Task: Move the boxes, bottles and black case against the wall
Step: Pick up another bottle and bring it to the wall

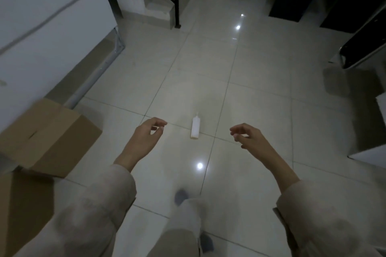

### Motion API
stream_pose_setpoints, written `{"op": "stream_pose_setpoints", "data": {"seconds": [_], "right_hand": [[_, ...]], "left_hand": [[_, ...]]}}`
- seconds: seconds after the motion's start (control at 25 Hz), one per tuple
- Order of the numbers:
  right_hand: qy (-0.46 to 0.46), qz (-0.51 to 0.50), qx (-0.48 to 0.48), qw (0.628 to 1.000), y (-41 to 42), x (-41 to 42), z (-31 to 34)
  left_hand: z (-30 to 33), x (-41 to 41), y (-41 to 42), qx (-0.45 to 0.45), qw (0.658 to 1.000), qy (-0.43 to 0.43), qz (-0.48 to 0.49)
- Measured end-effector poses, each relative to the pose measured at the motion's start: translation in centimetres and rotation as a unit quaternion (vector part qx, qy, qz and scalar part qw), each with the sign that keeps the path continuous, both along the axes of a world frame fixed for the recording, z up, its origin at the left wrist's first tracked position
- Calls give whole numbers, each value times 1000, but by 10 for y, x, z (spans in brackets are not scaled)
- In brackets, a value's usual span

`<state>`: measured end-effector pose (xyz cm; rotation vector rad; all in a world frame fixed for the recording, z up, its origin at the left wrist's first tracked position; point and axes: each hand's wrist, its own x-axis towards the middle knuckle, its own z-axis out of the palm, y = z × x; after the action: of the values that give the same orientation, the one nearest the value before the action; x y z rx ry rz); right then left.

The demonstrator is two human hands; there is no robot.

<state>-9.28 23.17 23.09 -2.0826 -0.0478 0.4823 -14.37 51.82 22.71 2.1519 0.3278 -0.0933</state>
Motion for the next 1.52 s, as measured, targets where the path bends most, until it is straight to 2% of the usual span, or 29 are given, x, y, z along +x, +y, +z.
{"op": "stream_pose_setpoints", "data": {"seconds": [0.16,0.36,0.52,0.64,0.8,0.92,1.04,1.12,1.32,1.4,1.52], "right_hand": [[29,18,-1,999,32,91,-39],[81,-39,0,996,79,180,-113],[109,-78,-24,991,107,233,-189],[126,-92,-50,986,119,273,-276],[168,-92,-83,978,129,312,-423],[234,-93,-112,961,141,330,-524],[290,-95,-143,942,157,339,-609],[290,-115,-175,934,169,341,-647],[254,-207,-156,932,192,344,-700],[249,-214,-139,934,198,345,-698],[278,-176,-59,943,213,345,-664]], "left_hand": [[-27,78,17,-15,999,15,35],[-76,169,36,-34,996,65,49],[-139,229,48,-46,992,90,70],[-217,266,55,-52,990,103,75],[-344,300,64,-47,990,109,72],[-434,309,69,-58,985,133,92],[-512,309,78,-66,978,161,112],[-549,308,86,-70,976,171,116],[-600,307,104,-75,971,180,137],[-599,308,108,-91,968,182,150],[-578,307,107,-113,961,188,169]]}}
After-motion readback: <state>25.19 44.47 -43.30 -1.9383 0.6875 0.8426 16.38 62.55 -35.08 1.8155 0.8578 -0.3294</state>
